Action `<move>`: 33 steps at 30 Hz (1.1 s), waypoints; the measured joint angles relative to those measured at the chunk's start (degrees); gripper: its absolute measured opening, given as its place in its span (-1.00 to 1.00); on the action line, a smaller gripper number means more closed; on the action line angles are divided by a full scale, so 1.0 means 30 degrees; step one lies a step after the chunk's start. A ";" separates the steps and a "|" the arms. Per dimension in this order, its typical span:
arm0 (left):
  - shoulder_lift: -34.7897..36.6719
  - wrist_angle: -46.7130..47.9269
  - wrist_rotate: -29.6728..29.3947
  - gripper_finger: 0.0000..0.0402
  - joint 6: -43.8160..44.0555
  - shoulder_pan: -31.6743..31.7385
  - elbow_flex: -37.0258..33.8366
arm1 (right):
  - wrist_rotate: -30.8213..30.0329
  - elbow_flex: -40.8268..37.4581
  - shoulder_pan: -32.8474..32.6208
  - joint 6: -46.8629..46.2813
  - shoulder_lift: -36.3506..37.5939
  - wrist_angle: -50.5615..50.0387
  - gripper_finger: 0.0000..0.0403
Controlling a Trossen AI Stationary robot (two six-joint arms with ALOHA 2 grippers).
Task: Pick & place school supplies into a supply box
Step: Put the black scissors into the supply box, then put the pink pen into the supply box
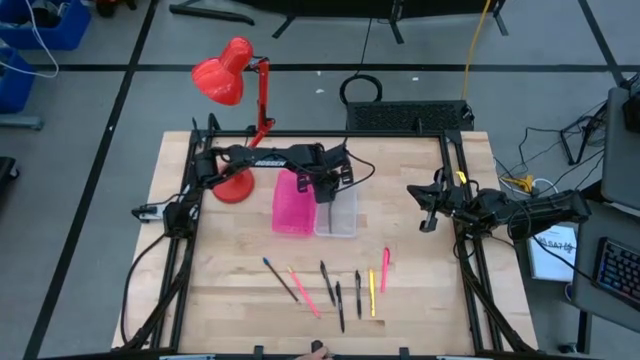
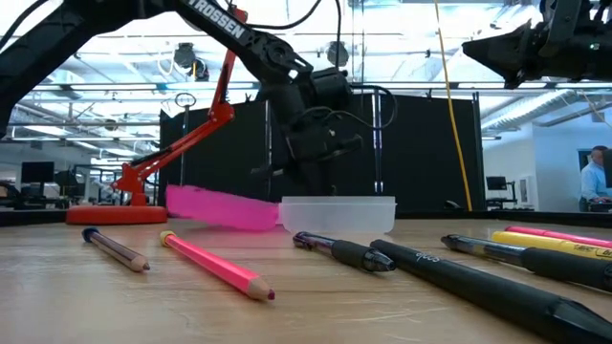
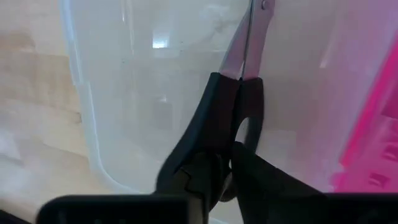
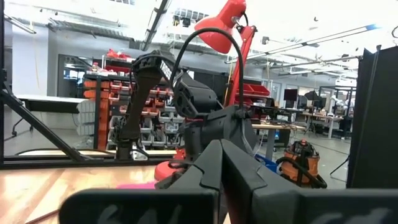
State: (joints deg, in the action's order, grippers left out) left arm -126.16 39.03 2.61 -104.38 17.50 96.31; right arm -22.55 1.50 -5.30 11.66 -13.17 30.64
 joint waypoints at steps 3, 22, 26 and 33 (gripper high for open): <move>0.0039 -0.0088 0.0149 -0.51 0.0024 -0.0152 -0.0100 | 0.0000 0.0000 0.0000 0.0000 0.0000 -0.0002 -1.00; 0.7321 0.5029 -0.1119 -0.40 0.6989 -0.1585 -0.0100 | 0.0029 0.0000 0.0000 -0.0001 -0.0036 0.0122 -1.00; 1.1745 0.6284 0.1342 -0.88 1.1155 -0.1306 -0.1164 | 0.0029 0.0000 0.0000 0.0028 -0.0075 0.0115 -1.00; 2.0551 0.2161 0.4286 -0.98 1.8920 -0.1108 -0.8734 | 0.0044 0.0000 0.0000 0.1265 -0.0138 -0.0520 -1.00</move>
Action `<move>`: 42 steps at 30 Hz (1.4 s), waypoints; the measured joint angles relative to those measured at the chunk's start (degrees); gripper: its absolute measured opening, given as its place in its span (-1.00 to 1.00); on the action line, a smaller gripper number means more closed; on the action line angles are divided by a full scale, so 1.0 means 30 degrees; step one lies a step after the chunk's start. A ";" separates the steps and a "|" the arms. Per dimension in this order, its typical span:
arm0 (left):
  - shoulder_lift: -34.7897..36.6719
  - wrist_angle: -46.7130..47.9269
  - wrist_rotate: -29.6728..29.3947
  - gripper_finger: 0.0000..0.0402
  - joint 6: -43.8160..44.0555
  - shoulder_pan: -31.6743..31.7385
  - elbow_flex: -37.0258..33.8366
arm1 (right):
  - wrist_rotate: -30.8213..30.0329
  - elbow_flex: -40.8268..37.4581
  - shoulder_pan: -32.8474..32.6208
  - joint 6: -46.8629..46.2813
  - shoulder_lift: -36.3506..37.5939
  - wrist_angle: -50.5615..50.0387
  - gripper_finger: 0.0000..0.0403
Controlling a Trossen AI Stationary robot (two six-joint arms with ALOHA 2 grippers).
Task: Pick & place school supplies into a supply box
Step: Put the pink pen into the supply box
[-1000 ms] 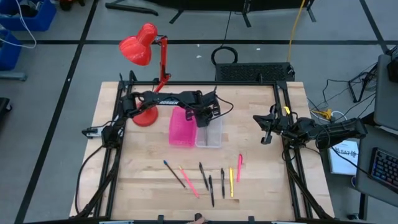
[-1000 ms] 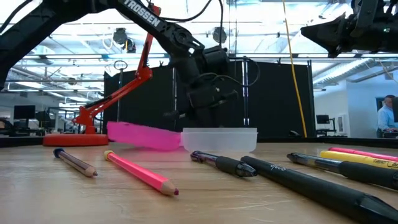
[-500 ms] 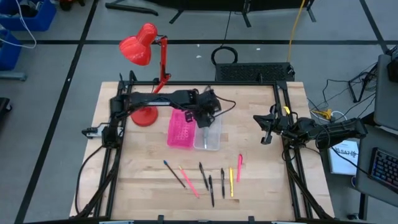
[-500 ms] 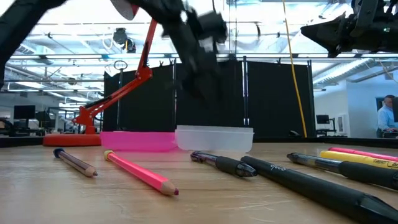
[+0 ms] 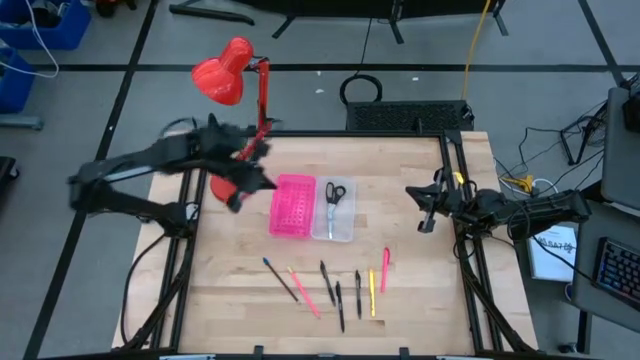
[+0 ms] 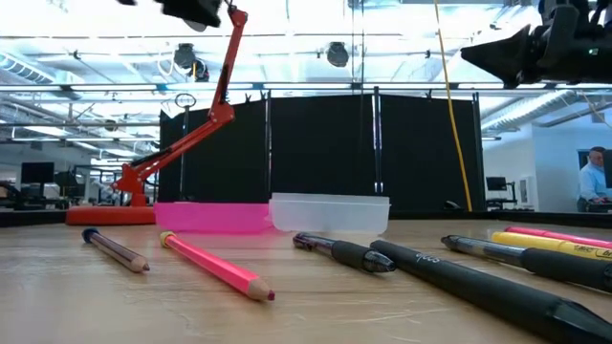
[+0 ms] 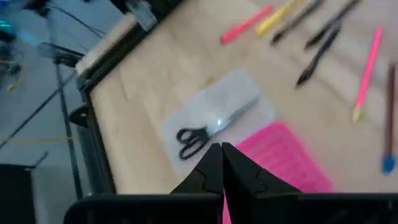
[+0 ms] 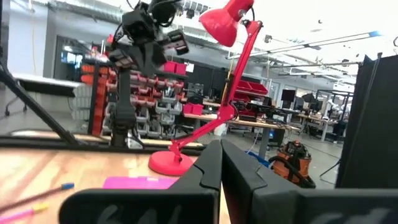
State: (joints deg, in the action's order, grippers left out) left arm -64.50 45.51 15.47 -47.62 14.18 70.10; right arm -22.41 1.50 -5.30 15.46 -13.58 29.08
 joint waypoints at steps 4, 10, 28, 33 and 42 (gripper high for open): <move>0.5462 -0.6111 -0.0140 -0.98 0.3872 -0.0736 -0.6246 | 0.0007 0.0006 0.0000 0.0090 0.0000 -0.0610 -1.00; 1.1344 -1.4205 -0.0080 -0.99 0.8157 -0.2266 -1.4313 | 0.0021 0.0007 0.0000 -0.0355 -0.0105 -0.1439 -1.00; 1.6952 -2.2355 -0.6239 -0.99 1.3077 -0.3993 -2.3175 | -0.0591 0.0006 0.0000 -0.3622 -0.0164 -0.1901 -1.00; 1.6879 -2.0957 -0.6402 -0.98 1.2860 -0.4720 -2.3168 | -0.0518 0.0007 0.0000 -0.4402 -0.0323 -0.2809 -1.00; 1.6887 -1.9771 -0.8254 -0.97 1.1851 -0.4890 -2.3001 | -0.0511 0.0007 0.0000 -0.4288 -0.0474 -0.3213 -1.00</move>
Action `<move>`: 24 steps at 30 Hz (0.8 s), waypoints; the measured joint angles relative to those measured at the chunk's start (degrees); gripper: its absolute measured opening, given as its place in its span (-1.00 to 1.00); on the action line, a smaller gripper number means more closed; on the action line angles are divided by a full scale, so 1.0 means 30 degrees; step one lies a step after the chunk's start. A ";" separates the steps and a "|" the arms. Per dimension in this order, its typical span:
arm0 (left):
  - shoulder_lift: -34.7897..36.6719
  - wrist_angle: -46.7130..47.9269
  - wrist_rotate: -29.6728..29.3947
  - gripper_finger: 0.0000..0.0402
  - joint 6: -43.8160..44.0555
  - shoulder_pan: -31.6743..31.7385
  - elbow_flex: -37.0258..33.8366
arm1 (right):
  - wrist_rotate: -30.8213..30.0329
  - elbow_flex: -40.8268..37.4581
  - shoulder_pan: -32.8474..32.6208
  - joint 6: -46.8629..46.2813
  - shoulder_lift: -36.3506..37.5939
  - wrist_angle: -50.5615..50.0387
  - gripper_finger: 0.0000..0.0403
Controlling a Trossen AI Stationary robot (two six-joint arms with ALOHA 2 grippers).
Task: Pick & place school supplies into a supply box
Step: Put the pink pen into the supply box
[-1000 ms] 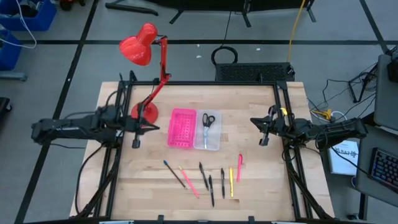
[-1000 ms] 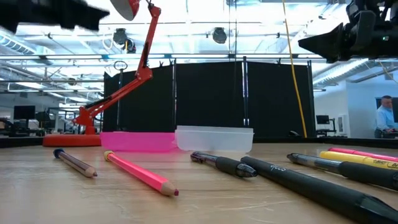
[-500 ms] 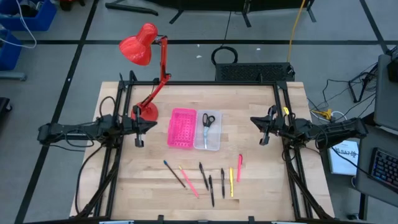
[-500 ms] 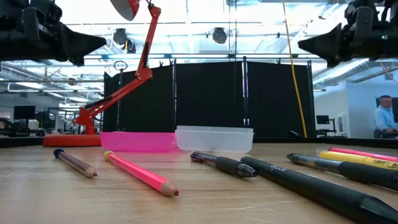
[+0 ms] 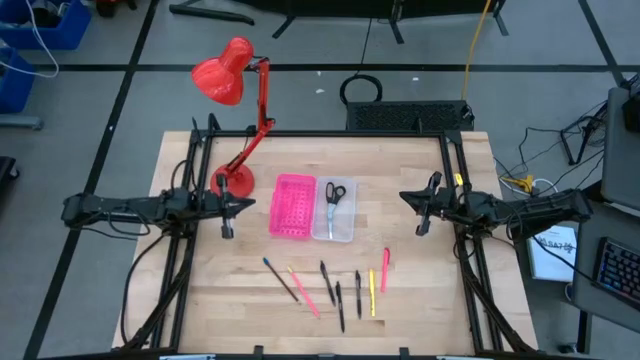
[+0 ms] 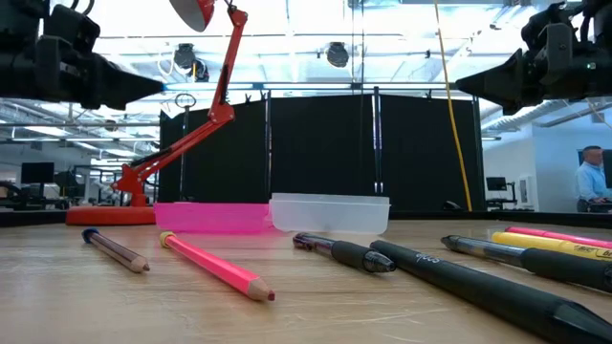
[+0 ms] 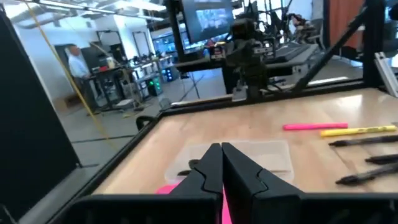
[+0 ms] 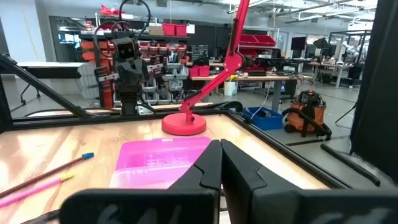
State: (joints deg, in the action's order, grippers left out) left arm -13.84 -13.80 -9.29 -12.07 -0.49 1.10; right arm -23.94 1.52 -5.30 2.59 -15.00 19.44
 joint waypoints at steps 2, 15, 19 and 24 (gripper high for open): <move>0.0005 0.1694 0.0077 -0.98 0.0236 0.0000 0.0445 | 0.0000 0.0000 0.0000 0.0000 0.0000 0.0001 -1.00; -0.0009 0.2819 -0.0068 -0.83 0.0037 0.0011 0.0643 | -0.1589 0.0000 0.0007 0.0080 -0.0008 0.0005 -1.00; -0.0009 0.2190 0.1419 -0.90 0.0090 -0.0007 0.0643 | -0.1588 -0.0002 0.0007 0.0190 -0.0013 0.0002 -1.00; -0.0009 0.2453 0.3680 -0.97 -0.0100 0.0000 0.0654 | -0.1588 -0.0004 0.0007 0.0404 -0.0015 0.0005 -1.00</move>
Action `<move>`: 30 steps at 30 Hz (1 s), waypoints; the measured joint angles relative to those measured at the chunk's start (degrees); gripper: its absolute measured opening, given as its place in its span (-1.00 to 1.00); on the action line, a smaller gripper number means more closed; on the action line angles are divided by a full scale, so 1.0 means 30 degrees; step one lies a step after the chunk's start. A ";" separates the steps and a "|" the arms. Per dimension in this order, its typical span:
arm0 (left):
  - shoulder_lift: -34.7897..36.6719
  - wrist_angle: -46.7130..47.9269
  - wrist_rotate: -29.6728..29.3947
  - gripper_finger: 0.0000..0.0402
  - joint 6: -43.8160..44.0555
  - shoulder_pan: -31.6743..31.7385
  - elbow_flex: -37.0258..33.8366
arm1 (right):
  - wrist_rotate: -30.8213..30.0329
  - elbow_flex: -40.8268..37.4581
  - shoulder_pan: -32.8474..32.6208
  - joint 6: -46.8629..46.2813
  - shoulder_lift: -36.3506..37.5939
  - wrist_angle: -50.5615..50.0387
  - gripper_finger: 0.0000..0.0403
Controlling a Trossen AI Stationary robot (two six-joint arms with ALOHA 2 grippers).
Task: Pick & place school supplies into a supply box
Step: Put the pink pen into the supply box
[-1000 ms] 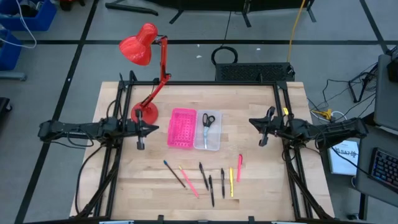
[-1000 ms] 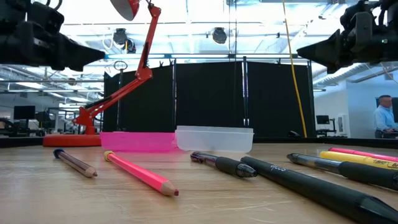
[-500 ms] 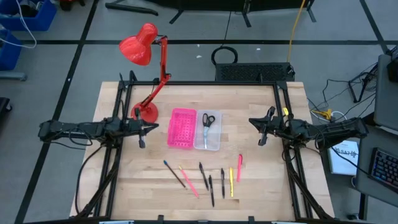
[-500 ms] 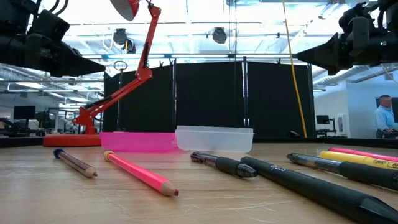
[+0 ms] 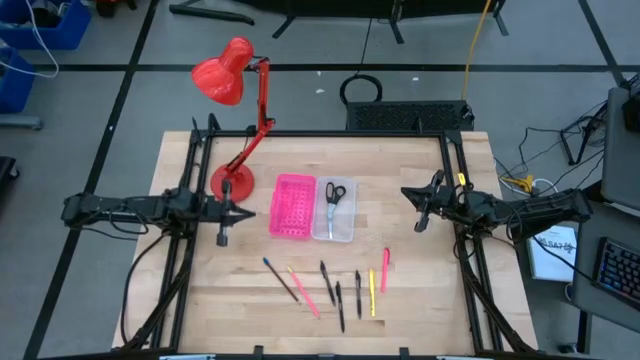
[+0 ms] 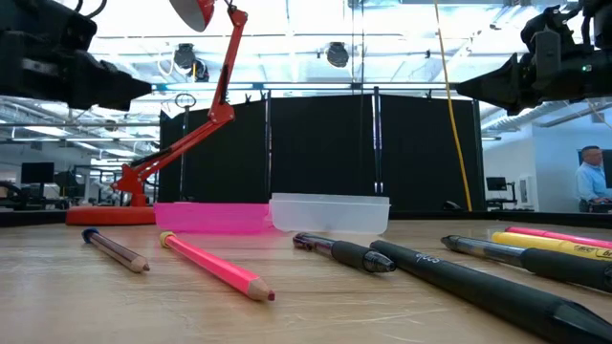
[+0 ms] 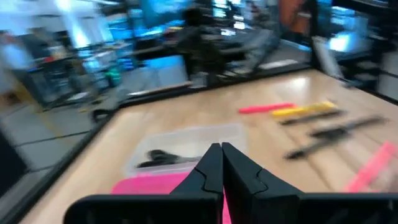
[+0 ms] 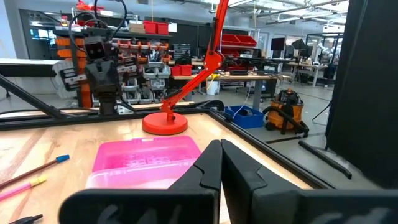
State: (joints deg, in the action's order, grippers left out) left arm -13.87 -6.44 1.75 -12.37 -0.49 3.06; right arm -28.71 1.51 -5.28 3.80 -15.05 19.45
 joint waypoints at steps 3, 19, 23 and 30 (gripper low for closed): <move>0.0000 0.0053 0.0103 -0.98 -0.0229 0.0000 0.0003 | 0.0005 0.0004 0.0000 0.0033 0.0000 -0.0001 -1.00; 0.0000 -0.0515 -0.1105 -0.82 0.1464 0.0000 0.0000 | 0.0073 0.0002 -0.0022 -0.0018 -0.0008 -0.0020 -1.00; 0.0000 -0.0501 -0.1111 -0.82 0.1677 0.0000 0.0002 | 0.0110 -0.0003 -0.0022 -0.0010 -0.0015 0.1344 -1.00; 0.0000 -0.0488 -0.1118 -0.81 0.1644 0.0015 -0.0004 | 0.2126 0.0000 -0.0022 0.0560 -0.0256 0.1439 -1.00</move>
State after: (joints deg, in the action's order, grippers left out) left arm -13.87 -7.91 -1.61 -7.44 -0.45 3.05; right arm -22.33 1.50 -5.34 5.48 -15.82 23.77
